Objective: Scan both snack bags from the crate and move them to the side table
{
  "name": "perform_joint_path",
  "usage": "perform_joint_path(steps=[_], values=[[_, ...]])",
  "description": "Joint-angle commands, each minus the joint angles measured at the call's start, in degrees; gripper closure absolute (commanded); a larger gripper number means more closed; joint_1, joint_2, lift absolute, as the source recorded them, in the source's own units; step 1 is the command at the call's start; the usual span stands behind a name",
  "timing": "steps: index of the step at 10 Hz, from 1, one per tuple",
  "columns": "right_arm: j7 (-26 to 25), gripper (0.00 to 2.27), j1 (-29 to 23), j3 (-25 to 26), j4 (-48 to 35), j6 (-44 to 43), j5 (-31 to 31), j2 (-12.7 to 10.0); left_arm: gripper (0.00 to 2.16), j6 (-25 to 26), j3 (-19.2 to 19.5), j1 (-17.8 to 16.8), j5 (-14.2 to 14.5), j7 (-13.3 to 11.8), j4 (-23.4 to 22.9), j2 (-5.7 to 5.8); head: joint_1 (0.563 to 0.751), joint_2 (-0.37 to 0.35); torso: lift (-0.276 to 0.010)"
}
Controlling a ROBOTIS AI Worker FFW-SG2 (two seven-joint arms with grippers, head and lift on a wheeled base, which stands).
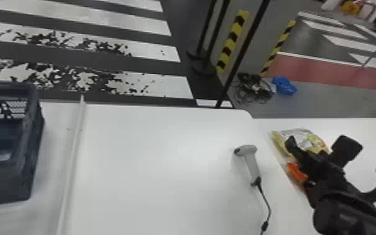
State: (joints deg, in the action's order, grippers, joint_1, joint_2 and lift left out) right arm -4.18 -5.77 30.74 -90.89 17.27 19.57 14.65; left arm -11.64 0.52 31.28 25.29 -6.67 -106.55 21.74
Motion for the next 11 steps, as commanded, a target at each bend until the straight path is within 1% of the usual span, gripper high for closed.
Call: perform_joint_path(steps=[1, 2, 4, 5, 7, 8, 9, 11], values=[[-0.5, 0.06, -3.8, -5.8, -7.2, -2.4, -4.6, -3.2, 0.05, 0.0, -0.1, -0.2, 0.0, 0.0, -0.3, -0.03, 0.695, -0.350, -0.099], [-2.4, 0.06, -6.4, -10.1, -10.7, -5.7, -8.3, -4.6, 0.05, 0.0, -0.3, -0.5, -0.1, 0.0, -0.4, -0.03, 0.695, -0.350, -0.099], [-5.8, 0.06, -11.1, -18.0, -15.6, -11.0, -13.7, -6.0, 0.05, 0.0, -0.5, -1.0, -0.1, 0.0, -0.5, -0.03, 0.695, -0.254, -0.099], [-7.5, 0.06, -13.2, -21.2, -17.0, -14.5, -14.9, -6.4, 0.05, 0.0, -0.7, -1.0, -0.1, 0.0, -0.4, -0.03, 0.695, -0.228, -0.099], [-11.3, 0.06, -17.3, -28.7, -18.2, -23.5, -19.4, -6.7, 0.05, 0.0, -1.0, -1.0, -0.1, 0.1, -0.2, -0.12, 0.695, -0.140, -0.099], [-12.3, 0.06, -18.9, -31.4, -18.2, -27.1, -20.7, -7.4, 0.05, 0.0, -1.0, -1.0, -0.1, 0.2, -0.2, -0.30, 0.695, -0.097, -0.099], [-13.1, 0.06, -20.2, -33.8, -18.0, -29.8, -22.4, -7.7, 0.05, 0.0, -1.5, -1.1, -0.1, 0.3, -0.3, -0.39, 0.695, -0.073, -0.099], [-13.8, 0.06, -22.1, -36.4, -17.9, -33.5, -23.3, -9.3, 0.05, -0.2, -2.2, -1.2, -0.5, 0.9, -0.3, -0.74, 0.695, -0.004, -0.099]])
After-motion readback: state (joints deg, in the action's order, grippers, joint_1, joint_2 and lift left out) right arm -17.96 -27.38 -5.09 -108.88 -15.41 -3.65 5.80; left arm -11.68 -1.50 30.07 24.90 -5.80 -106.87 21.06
